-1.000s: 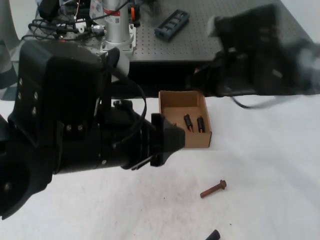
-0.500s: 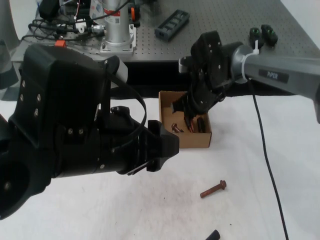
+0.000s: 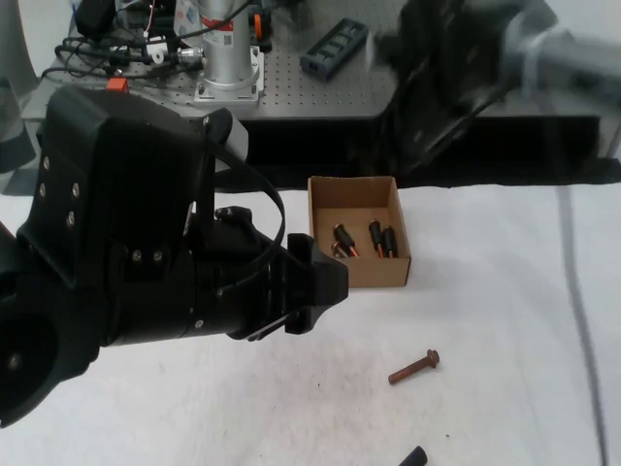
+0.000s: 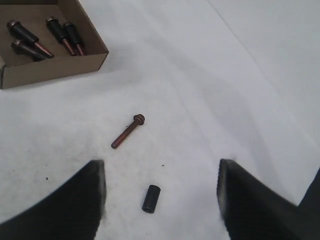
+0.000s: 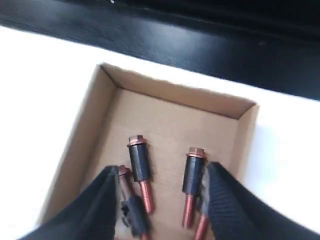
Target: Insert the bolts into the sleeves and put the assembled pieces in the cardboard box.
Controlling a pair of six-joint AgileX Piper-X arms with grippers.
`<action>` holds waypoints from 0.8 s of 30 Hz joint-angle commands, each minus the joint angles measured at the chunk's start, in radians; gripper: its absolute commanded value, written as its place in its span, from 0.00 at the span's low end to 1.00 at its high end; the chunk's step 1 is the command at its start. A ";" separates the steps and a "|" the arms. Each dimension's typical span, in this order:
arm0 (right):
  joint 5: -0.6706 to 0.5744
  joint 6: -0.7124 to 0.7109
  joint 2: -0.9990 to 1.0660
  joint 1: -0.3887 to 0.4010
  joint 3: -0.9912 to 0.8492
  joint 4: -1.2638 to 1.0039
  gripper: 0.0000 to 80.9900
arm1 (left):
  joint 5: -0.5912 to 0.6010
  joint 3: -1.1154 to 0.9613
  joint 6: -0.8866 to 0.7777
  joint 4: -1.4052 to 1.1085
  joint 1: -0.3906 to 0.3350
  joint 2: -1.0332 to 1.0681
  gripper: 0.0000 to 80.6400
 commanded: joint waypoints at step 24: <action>-0.077 0.609 -0.521 0.243 0.856 0.103 0.53 | 0.031 -0.004 0.015 -0.001 -0.001 -0.008 0.58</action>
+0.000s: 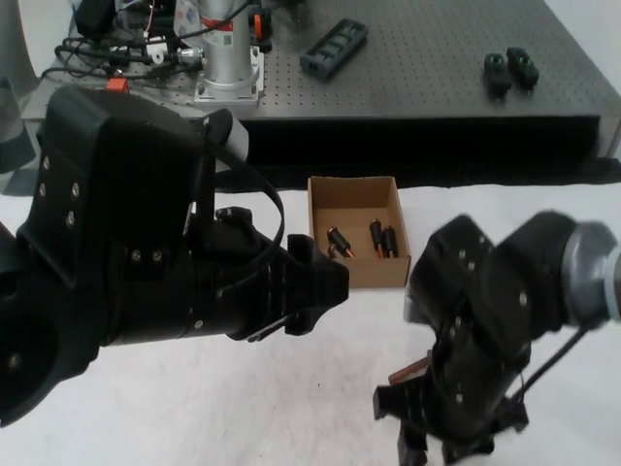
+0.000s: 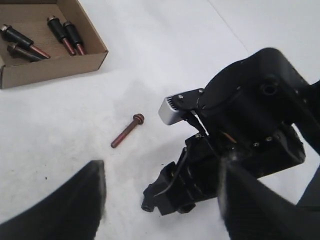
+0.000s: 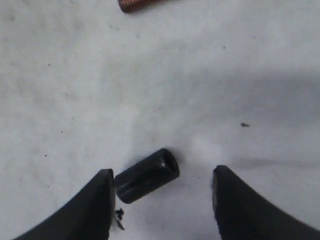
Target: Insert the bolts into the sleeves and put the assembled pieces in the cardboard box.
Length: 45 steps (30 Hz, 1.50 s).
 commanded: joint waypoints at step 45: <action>-0.043 0.137 0.094 0.070 0.064 -0.276 0.12 | 0.024 -0.004 0.118 0.114 -0.001 -0.008 0.58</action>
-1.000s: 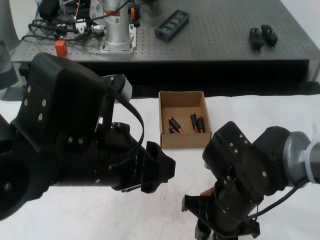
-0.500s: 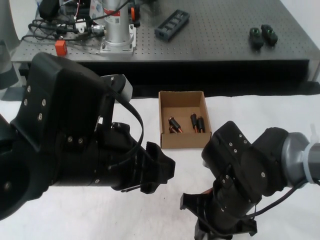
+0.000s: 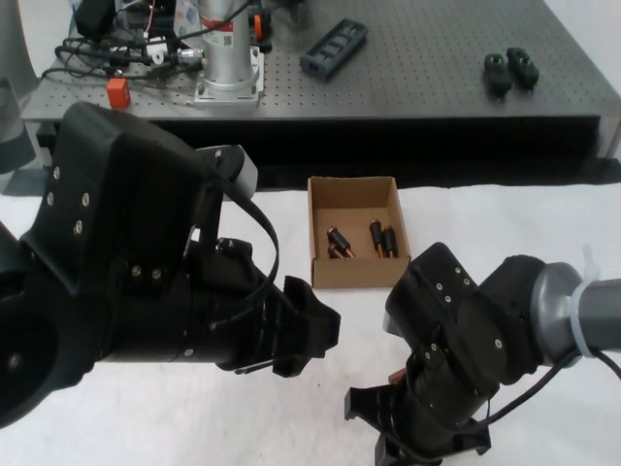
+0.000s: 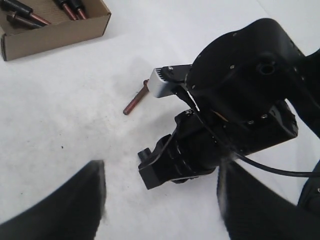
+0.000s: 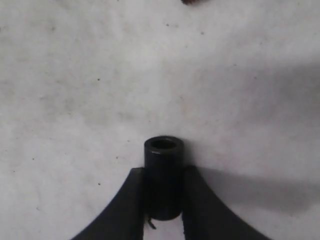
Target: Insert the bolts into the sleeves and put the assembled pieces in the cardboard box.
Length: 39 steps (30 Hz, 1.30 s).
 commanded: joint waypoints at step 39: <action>0.015 -0.473 -0.614 -0.513 0.107 0.177 0.00 | 0.069 -0.311 0.330 0.130 -0.064 0.476 0.49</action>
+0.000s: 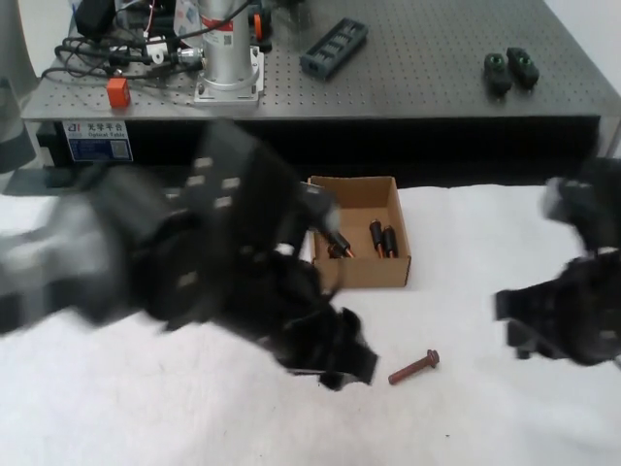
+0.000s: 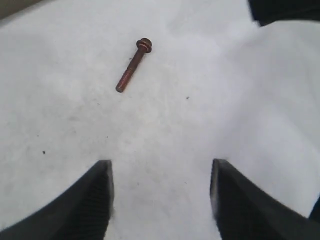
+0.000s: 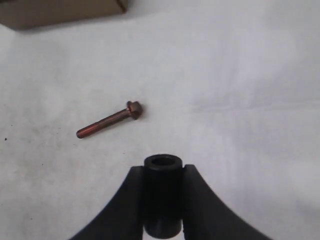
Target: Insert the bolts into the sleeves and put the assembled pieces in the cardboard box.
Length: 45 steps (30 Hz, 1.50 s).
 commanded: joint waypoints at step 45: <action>-0.152 -0.050 -0.133 -0.085 0.002 0.125 0.00 | -0.301 -1.035 0.470 0.481 -0.156 0.965 0.01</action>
